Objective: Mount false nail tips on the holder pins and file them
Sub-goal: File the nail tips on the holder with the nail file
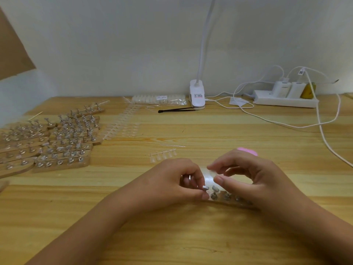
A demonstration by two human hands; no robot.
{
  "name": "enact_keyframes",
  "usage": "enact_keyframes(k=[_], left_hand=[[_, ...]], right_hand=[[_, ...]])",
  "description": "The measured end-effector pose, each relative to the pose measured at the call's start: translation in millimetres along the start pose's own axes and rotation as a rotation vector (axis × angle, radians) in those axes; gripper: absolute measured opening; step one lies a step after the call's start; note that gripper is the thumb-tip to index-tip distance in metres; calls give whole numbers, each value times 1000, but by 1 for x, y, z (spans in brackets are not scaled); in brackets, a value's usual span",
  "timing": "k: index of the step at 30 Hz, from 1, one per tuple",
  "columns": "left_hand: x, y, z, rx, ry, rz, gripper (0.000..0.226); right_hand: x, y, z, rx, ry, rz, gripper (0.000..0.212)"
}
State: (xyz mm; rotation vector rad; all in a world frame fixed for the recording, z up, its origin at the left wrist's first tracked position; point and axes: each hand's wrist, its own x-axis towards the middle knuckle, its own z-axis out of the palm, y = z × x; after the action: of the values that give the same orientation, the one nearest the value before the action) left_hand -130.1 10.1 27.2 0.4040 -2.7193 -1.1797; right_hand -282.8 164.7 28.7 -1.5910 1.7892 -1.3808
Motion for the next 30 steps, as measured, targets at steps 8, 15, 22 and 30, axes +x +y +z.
enact_keyframes(k=[8, 15, 22, 30], left_hand=[[0, 1, -1, -61, -25, 25, 15], [0, 0, -4, -69, -72, 16, 13], [0, -3, -4, -76, -74, -17, 11], [2, -7, -2, -93, -63, -44, 18]], right_hand=[[-3, 7, 6, -150, -68, -156, 16], [-6, 6, 14, -296, -16, -196, 16], [-5, 4, 15, -320, -36, -160, 17], [-3, -1, 12, -509, -77, -231, 30]])
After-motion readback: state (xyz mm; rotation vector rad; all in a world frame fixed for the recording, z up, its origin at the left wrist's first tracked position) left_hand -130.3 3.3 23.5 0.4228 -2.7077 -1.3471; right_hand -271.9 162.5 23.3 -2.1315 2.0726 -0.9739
